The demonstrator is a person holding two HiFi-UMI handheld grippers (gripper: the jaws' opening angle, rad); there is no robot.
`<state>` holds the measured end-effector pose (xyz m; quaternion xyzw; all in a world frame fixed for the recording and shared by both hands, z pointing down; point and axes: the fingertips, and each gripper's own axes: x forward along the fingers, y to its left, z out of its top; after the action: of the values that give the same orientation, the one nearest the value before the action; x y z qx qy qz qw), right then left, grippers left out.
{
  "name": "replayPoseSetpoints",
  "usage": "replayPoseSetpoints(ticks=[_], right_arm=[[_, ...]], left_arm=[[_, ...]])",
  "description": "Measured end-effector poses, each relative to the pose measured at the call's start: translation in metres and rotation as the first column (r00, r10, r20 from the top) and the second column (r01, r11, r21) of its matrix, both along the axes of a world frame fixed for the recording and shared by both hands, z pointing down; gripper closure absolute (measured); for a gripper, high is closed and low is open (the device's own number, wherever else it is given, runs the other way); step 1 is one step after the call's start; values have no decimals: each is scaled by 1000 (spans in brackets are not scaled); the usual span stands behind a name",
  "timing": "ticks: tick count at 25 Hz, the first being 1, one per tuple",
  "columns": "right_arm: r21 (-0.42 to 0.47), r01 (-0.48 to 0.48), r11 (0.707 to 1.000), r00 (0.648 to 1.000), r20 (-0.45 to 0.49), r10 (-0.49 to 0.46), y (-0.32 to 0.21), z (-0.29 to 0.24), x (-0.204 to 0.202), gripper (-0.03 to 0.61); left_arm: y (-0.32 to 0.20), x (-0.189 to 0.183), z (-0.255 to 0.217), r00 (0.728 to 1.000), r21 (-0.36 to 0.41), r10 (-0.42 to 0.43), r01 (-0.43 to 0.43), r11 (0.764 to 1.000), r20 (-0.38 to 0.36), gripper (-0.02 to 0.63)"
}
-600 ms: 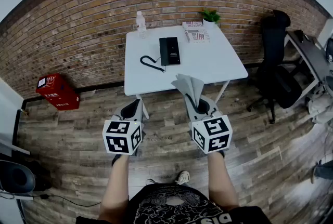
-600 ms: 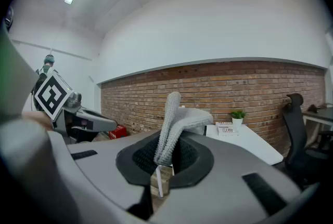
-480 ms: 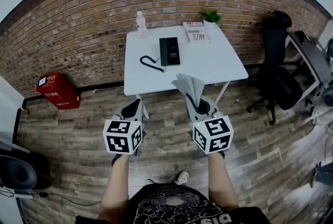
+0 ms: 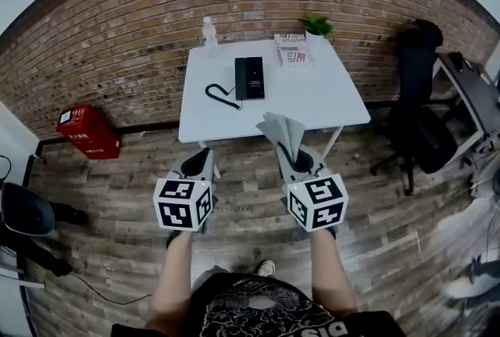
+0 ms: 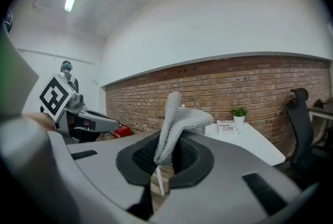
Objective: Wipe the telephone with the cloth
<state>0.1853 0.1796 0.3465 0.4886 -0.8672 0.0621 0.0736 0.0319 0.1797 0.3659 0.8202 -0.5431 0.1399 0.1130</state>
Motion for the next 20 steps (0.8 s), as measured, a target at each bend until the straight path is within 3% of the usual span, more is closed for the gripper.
replayPoseSetpoints(ticks=[11, 20], right_arm=[[-19, 33, 999, 999, -3, -33, -24, 13, 12, 566], [-54, 9, 999, 999, -49, -12, -90, 31, -4, 566]], left_arm=[[-21, 9, 9, 999, -5, -31, 31, 1000, 7, 607], [-94, -4, 30, 1000, -31, 0, 0, 1000, -16, 607]])
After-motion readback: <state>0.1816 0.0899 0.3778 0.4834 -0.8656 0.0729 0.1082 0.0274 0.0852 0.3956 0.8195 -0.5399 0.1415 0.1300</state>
